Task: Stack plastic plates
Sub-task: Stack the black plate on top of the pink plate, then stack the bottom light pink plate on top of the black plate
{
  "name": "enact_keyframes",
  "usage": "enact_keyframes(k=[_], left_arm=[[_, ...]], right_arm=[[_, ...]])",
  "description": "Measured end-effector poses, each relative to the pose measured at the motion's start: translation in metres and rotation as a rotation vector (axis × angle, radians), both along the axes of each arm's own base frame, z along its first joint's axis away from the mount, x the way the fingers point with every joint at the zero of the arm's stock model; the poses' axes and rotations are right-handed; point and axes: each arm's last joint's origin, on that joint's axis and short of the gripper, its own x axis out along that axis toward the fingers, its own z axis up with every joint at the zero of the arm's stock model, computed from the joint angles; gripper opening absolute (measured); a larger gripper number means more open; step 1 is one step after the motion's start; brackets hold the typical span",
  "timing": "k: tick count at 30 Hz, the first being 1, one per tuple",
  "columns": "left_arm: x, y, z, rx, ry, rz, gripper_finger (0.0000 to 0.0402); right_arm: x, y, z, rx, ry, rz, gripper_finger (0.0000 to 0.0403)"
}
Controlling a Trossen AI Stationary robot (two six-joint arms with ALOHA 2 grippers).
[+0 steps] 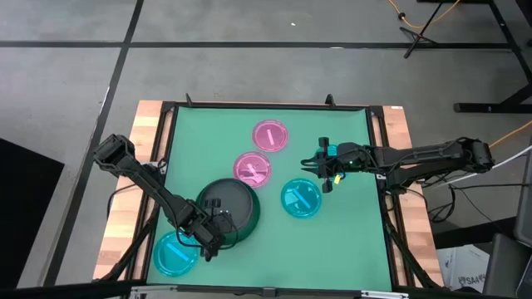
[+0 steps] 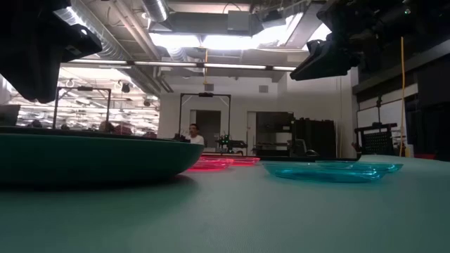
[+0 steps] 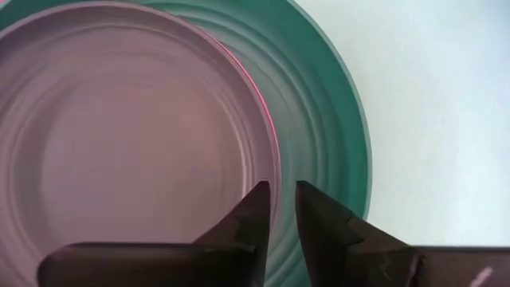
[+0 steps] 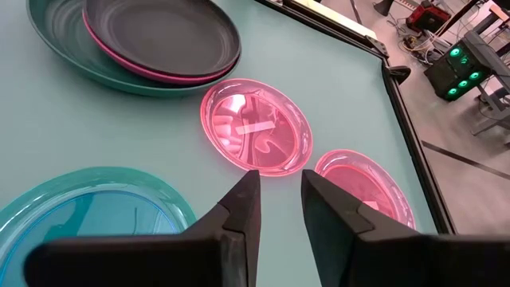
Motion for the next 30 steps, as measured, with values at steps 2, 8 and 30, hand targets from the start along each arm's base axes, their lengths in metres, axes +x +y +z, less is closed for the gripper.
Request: enact_keyframes(k=[2,8,30], left_arm=[[0.0,0.0,0.0,0.001,0.001,0.001,0.0064],[-0.001,0.001,0.0,0.012,0.004,0.003,0.0089],[0.023,0.04,0.011,-0.176,0.076,0.102,0.011]], right_arm=[[0.0,0.0,0.0,0.0,0.0,0.0,0.0083],[0.0,0.0,0.0,0.0,0.0,0.0,0.0083],[0.0,0.0,0.0,0.0,0.0,0.0,0.0083]])
